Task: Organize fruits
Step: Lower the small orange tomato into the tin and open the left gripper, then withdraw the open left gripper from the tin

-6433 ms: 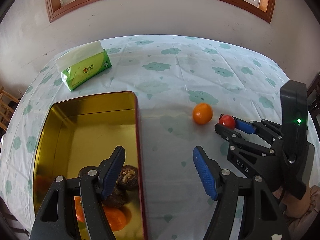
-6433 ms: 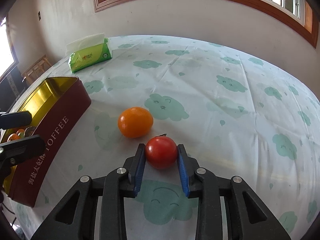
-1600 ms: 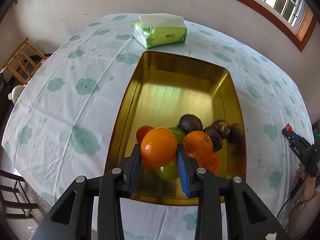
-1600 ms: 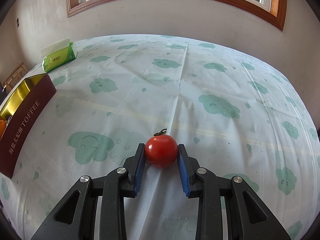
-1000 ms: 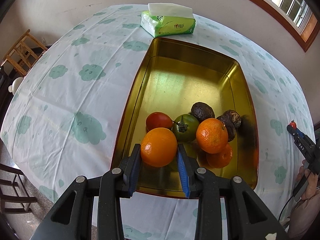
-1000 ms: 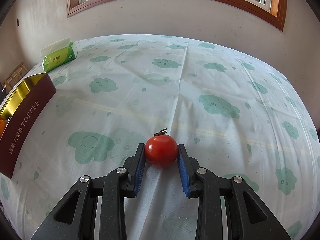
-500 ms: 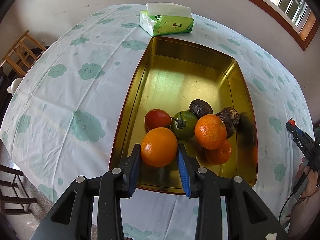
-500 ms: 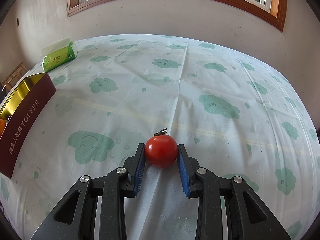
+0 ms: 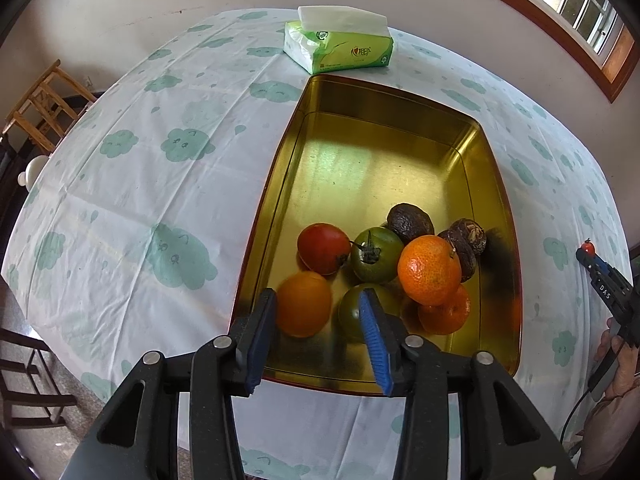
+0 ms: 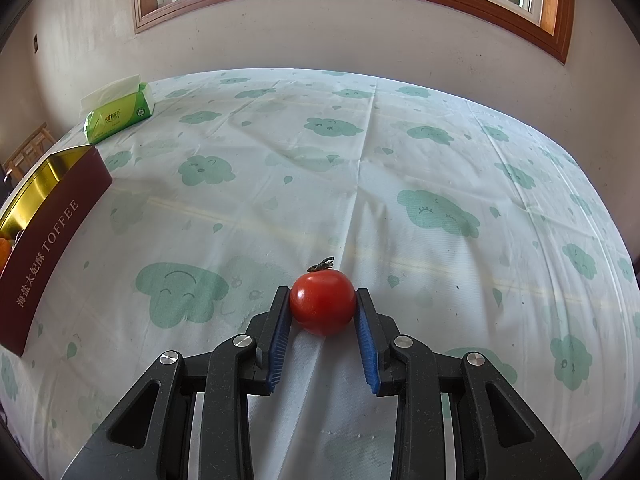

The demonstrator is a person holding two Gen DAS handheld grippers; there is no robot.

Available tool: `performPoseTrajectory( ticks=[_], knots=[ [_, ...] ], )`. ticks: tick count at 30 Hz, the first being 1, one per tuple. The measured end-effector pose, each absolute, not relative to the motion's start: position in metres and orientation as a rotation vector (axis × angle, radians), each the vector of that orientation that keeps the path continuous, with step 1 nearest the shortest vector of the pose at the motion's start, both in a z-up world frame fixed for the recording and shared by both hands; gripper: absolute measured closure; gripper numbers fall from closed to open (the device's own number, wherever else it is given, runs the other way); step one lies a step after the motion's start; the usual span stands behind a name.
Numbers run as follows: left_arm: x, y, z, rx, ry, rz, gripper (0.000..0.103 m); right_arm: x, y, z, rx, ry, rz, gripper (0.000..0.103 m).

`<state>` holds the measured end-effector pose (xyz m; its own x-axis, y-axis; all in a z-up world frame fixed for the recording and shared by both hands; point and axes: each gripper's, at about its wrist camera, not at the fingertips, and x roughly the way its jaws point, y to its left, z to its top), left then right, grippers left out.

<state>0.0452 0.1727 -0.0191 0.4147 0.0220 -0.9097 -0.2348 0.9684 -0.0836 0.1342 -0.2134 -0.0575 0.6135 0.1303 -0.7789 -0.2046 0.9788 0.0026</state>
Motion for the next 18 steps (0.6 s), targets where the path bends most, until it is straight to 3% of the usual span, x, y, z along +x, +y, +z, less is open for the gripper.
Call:
performPoseTrajectory(
  ticks=[18],
  knots=[
    [0.0441, 0.1683, -0.0163, -0.19, 1.118, 0.143, 0.061, 0.1341, -0.2134, -0.0574, -0.09, 0.89, 0.193, 0.07]
  ],
)
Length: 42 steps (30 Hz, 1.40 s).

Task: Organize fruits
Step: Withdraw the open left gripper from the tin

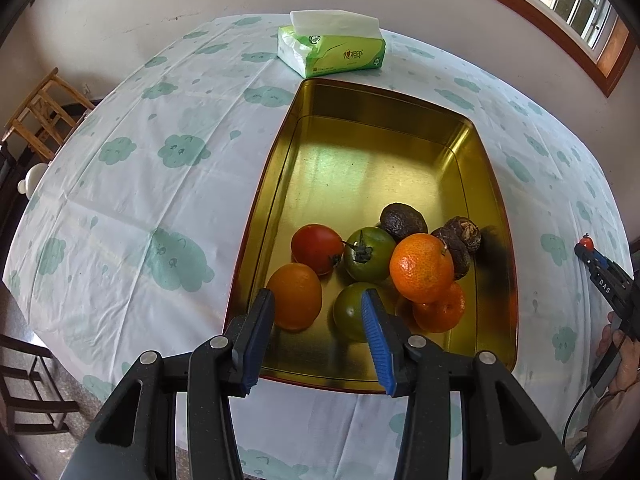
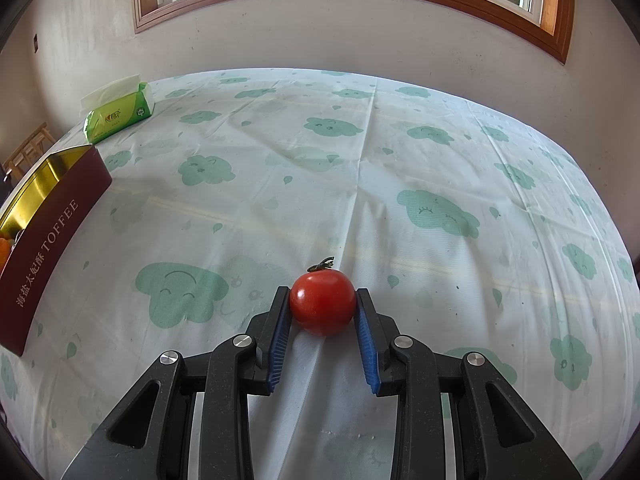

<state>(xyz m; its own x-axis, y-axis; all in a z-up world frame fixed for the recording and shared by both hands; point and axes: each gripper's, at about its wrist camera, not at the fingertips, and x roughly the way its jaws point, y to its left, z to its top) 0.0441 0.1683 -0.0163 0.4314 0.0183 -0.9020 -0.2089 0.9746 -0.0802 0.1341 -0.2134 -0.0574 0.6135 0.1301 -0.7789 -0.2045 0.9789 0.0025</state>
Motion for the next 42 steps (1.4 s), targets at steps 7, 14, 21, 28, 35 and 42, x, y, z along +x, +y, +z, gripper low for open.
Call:
performPoseTrajectory(
  ticks=[7, 14, 21, 28, 35, 42],
  knots=[
    [0.04, 0.167, -0.005, -0.177, 1.067, 0.15, 0.058, 0.134, -0.213, -0.057, -0.089, 0.89, 0.193, 0.07],
    [0.035, 0.163, 0.009, -0.131, 1.0, 0.166, 0.052, 0.134, -0.212, -0.057, -0.092, 0.889, 0.192, 0.07],
    [0.033, 0.163, 0.007, -0.121, 0.996, 0.182, 0.05, 0.134, -0.212, -0.058, -0.113, 0.885, 0.179, 0.07],
    [0.03, 0.164, 0.005, -0.115, 0.997, 0.195, 0.047, 0.134, -0.212, -0.058, -0.101, 0.887, 0.179, 0.07],
    [0.028, 0.166, 0.005, -0.132, 0.984, 0.2, 0.044, 0.134, -0.211, -0.058, -0.101, 0.888, 0.176, 0.071],
    [0.024, 0.167, 0.007, -0.138, 0.976, 0.214, 0.04, 0.133, -0.212, -0.058, -0.091, 0.894, 0.173, 0.071]
  ],
)
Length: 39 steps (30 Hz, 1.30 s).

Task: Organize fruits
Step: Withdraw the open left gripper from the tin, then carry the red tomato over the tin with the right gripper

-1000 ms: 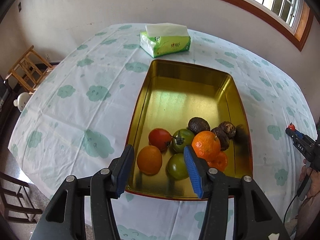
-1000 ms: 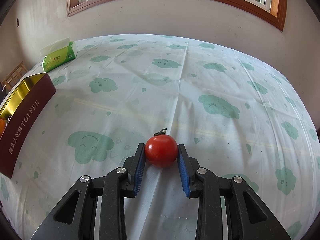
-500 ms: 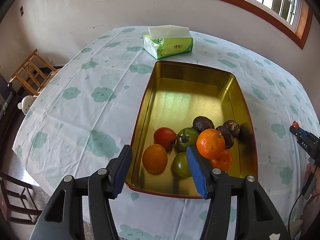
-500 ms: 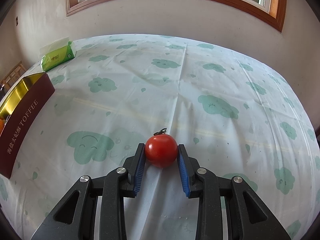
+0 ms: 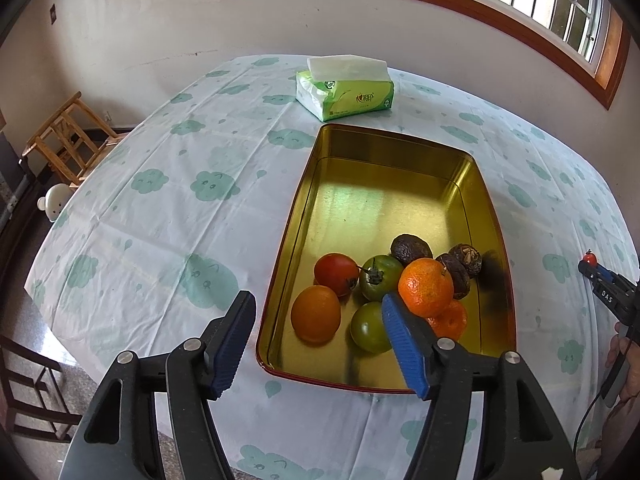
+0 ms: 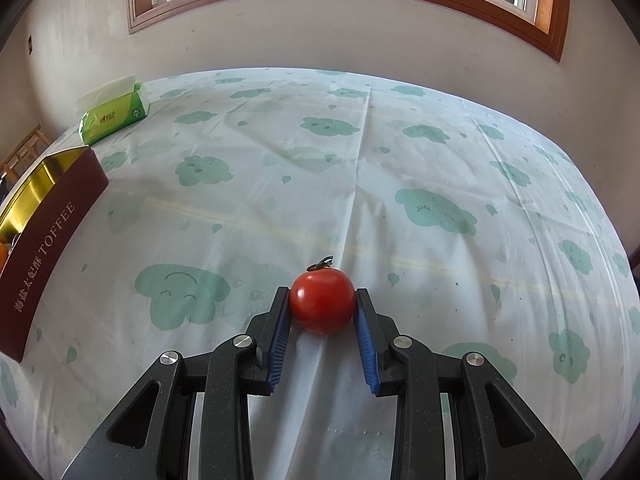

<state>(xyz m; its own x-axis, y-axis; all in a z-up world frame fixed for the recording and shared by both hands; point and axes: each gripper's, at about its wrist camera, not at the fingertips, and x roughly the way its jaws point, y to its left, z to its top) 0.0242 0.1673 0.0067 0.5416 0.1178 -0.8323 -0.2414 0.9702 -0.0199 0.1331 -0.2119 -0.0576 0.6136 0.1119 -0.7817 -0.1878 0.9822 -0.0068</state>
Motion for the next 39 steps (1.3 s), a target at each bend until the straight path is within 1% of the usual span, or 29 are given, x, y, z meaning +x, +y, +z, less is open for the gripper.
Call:
performPoseTrajectory(
  ticks=[8, 18, 39],
  knots=[
    [0.022, 0.169, 0.004, -0.133, 0.982, 0.224, 0.039, 0.125, -0.202, -0.054, -0.079, 0.902, 0.191, 0.071],
    [0.021, 0.171, 0.0, -0.138, 0.988, 0.224, 0.039, 0.112, -0.175, -0.033, -0.062, 0.872, 0.263, 0.071],
    [0.011, 0.188, -0.002, -0.161, 0.989, 0.253, 0.036, 0.077, -0.07, 0.014, -0.117, 0.799, 0.507, 0.071]
  ],
)
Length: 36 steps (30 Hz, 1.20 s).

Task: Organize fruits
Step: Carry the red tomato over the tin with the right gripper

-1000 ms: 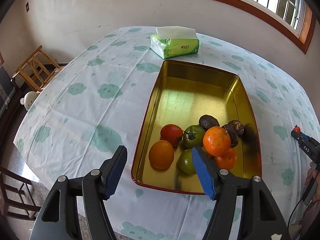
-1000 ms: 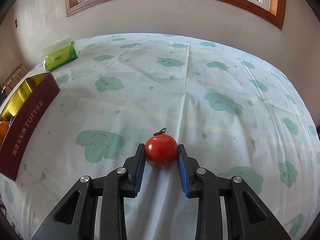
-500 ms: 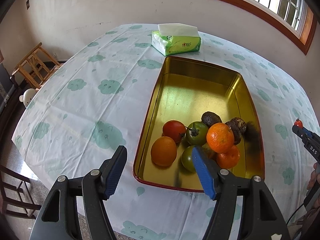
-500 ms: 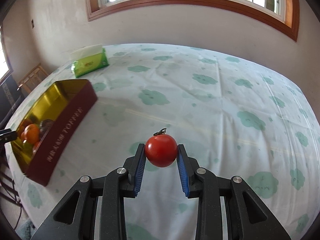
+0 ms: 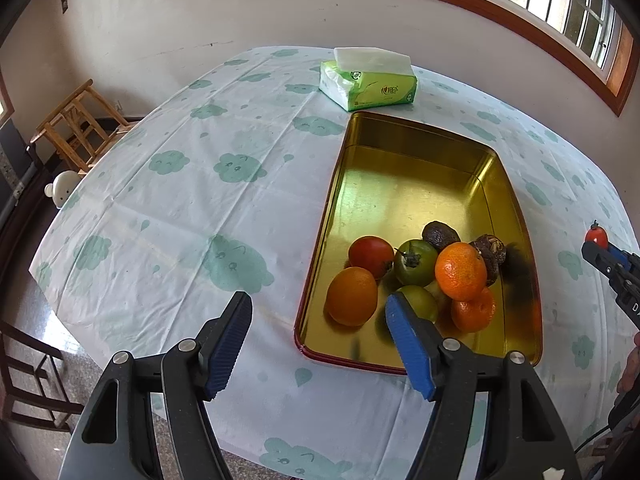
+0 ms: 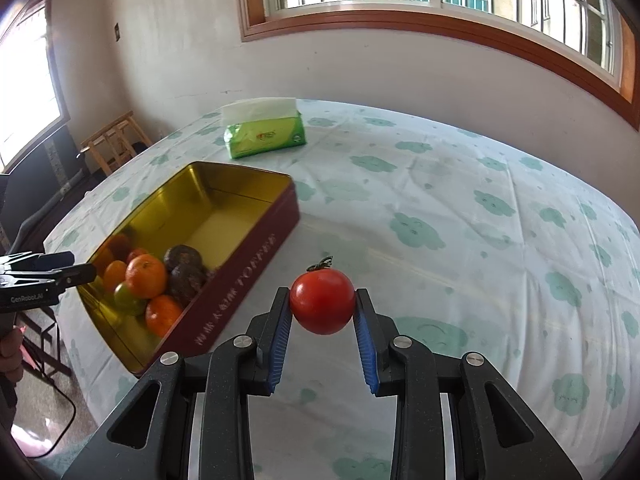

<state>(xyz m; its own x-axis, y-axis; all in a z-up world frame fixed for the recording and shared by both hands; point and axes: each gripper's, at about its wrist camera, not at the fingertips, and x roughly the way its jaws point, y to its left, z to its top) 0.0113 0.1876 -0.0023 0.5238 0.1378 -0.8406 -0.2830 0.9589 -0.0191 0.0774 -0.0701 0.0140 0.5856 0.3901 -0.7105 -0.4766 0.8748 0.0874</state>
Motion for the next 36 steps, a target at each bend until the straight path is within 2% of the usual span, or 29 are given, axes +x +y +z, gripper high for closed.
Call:
performPoseTrajectory(
  ticks=[36],
  knots=[
    [-0.015, 0.23, -0.001, -0.226, 0.977, 0.34, 0.036, 0.058, 0.036, 0.004, -0.252, 0.844, 0.653, 0.071]
  ],
)
